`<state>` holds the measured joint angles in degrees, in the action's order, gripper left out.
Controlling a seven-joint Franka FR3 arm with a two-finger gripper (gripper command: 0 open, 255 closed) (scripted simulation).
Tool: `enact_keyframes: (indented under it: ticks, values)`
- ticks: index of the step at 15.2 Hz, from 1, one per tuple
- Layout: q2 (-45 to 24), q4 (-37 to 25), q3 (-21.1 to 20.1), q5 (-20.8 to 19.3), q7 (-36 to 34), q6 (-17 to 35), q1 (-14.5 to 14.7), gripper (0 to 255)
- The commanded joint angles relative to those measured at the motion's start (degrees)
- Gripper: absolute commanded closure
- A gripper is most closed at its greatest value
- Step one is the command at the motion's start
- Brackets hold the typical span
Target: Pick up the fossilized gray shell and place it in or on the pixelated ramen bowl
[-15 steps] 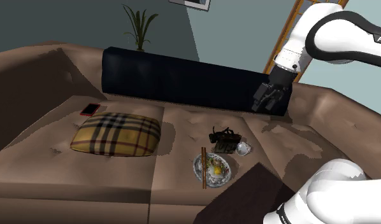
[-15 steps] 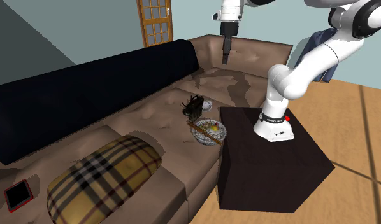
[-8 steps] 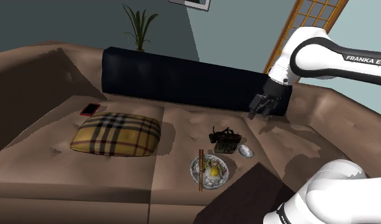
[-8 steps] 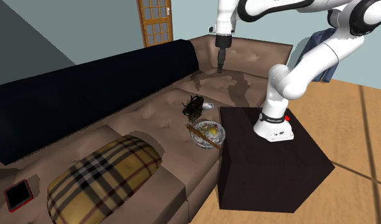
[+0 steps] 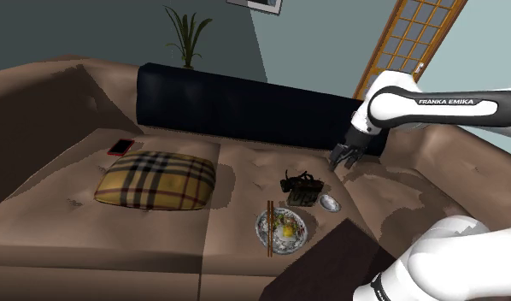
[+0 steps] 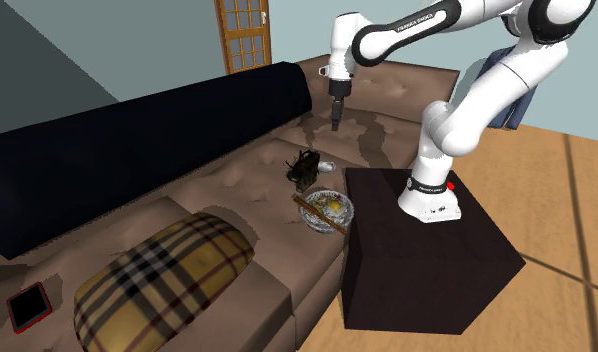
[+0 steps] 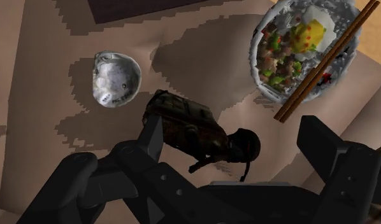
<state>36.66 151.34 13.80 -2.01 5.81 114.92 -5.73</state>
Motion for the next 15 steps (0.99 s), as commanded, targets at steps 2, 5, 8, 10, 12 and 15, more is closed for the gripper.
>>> enact_keyframes:
  ticks: [2,5,8,10,12,15]
  values:
    - [-5.01,0.62,2.80,-0.87,2.77,5.62,-0.75,0]
    - [-10.62,0.96,5.57,-1.02,5.61,11.38,-1.08,0]
    - [-16.95,0.54,8.44,-0.17,8.94,17.02,-0.97,0]
    - [-21.54,-0.16,10.35,1.19,11.59,20.62,-0.66,0]
    - [-26.39,-1.21,12.17,3.42,14.74,24.01,-0.19,0]
    - [-34.14,-3.44,14.34,8.74,20.66,28.45,0.44,0]
